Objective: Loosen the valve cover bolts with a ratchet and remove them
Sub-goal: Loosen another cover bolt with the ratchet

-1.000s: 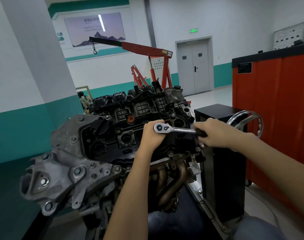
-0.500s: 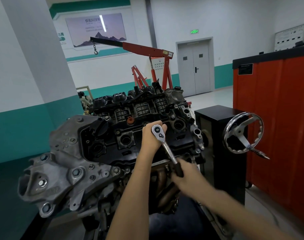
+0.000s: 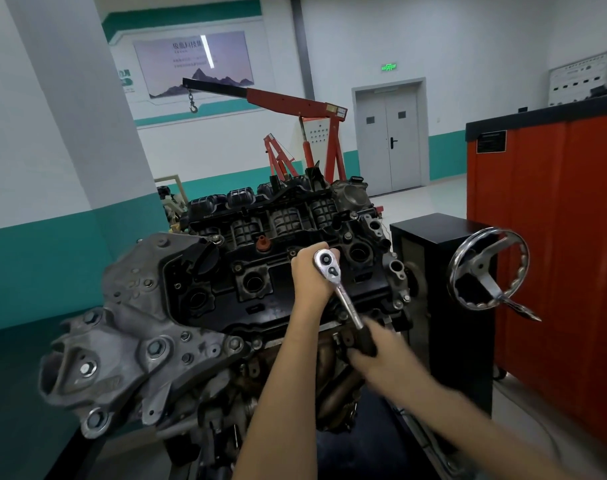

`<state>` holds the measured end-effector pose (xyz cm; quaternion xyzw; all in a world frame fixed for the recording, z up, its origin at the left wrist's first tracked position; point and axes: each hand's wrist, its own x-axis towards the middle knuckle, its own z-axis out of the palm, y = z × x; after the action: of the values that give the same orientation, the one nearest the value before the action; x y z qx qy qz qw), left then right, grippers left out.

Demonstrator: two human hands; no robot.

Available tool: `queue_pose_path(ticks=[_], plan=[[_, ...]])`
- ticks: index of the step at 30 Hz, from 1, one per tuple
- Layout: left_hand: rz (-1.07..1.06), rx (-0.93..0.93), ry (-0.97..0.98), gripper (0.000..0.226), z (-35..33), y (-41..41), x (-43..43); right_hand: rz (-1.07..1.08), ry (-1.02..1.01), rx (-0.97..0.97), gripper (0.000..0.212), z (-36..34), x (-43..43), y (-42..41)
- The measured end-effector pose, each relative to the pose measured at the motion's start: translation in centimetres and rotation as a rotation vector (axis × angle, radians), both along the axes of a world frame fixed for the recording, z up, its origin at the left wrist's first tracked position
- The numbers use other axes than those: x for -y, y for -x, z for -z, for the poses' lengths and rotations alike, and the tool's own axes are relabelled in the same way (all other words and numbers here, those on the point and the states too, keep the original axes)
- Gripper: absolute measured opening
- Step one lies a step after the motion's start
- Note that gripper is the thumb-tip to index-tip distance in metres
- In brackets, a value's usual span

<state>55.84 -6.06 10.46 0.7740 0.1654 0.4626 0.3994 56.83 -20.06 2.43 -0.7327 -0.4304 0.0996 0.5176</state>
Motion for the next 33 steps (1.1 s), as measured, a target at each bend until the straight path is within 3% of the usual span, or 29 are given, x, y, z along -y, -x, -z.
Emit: queue_pose_path(ticks=[3,6,11,14,16,18,23,25,28,33], plan=[[-0.046,0.01,-0.024,0.052,-0.2,-0.4,0.3,0.017,-0.191,-0.243,0.02,1.5,-2.9,4.0],[-0.035,-0.022,-0.068,0.049,0.0,-0.2,-0.2,-0.016,-0.168,-0.251,0.019,1.2,-2.9,4.1],[0.136,-0.143,-0.133,0.052,0.2,1.3,-2.1,-0.125,0.264,0.356,0.026,-3.8,1.7,-4.8],[0.133,-0.154,-0.185,0.052,-0.1,1.1,-1.8,0.014,0.457,0.853,0.014,-9.4,2.7,-9.1],[0.113,-0.077,-0.133,0.052,0.0,1.0,-1.3,0.089,0.462,0.975,0.014,-10.6,2.3,-9.4],[0.081,0.008,-0.009,0.053,0.0,0.8,-1.1,0.114,0.42,0.858,0.014,-8.7,1.7,-7.9],[-0.006,0.088,0.088,0.053,0.0,-0.3,0.1,0.005,0.012,0.024,0.022,-0.7,-0.1,1.0],[0.007,0.11,0.077,0.052,0.1,-0.5,0.6,-0.003,-0.124,-0.164,0.026,0.6,-1.6,3.4],[0.032,0.043,0.023,0.052,0.1,0.1,-0.2,-0.021,-0.066,-0.106,0.024,0.4,-1.7,3.0],[0.13,-0.106,-0.117,0.054,0.4,1.0,-2.0,-0.079,0.286,0.463,0.02,-4.8,2.1,-5.3]])
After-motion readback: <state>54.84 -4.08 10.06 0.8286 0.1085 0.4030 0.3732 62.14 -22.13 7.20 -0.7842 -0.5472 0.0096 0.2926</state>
